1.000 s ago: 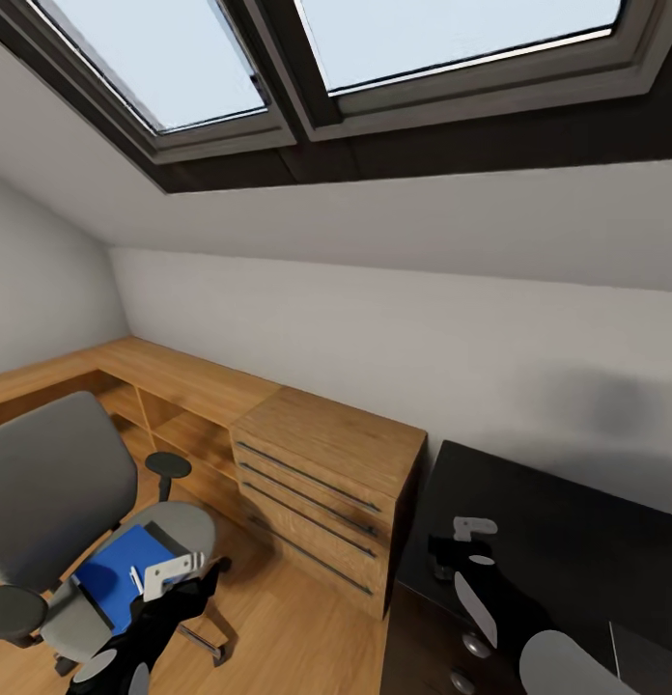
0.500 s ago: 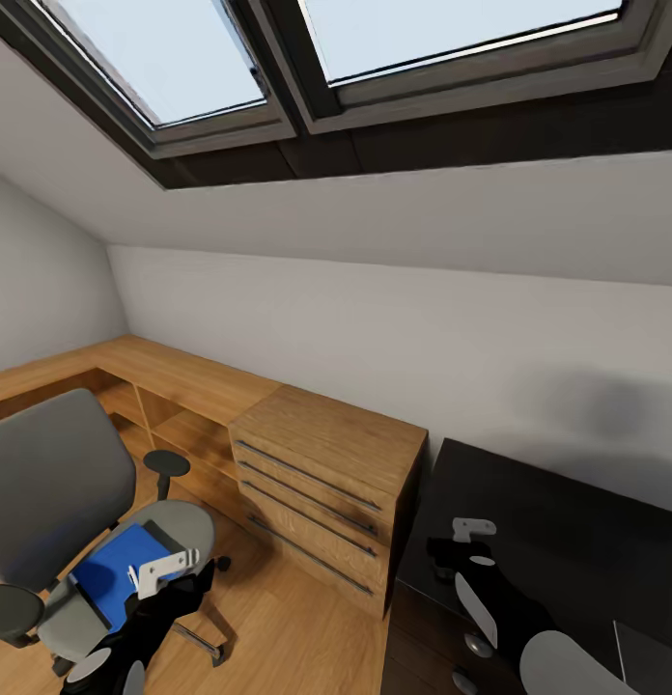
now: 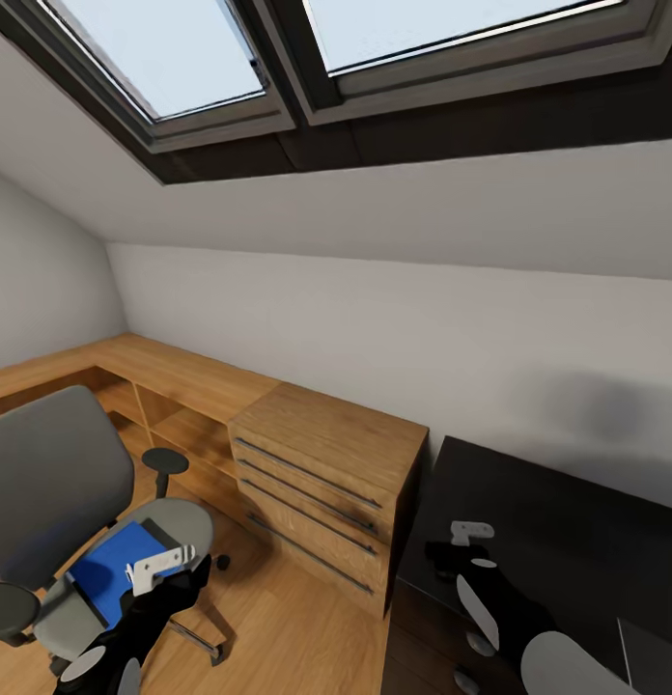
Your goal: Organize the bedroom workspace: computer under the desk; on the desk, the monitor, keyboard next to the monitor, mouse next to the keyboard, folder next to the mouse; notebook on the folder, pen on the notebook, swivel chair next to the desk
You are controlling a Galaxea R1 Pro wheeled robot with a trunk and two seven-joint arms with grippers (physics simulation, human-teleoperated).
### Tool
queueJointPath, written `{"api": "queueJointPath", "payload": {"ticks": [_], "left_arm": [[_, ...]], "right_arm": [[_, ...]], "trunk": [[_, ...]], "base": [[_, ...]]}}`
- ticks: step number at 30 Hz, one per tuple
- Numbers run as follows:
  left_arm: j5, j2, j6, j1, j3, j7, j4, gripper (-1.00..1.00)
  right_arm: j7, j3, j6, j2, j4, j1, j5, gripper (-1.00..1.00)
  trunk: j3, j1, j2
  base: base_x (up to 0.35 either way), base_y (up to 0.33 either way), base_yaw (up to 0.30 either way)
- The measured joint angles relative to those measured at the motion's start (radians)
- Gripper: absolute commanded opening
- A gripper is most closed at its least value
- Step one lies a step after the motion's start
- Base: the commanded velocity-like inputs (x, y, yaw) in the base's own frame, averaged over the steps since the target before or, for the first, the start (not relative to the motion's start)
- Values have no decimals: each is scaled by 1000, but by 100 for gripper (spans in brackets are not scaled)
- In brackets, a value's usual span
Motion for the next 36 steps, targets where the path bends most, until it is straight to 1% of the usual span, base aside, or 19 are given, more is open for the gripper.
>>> {"api": "queueJointPath", "payload": {"ticks": [36], "left_arm": [[1,0,2,0,0,0,-9,100]], "right_arm": [[9,-3,9,-3,0,0,-3,100]], "trunk": [[-113,138,-252]], "base": [[0,0,0]]}}
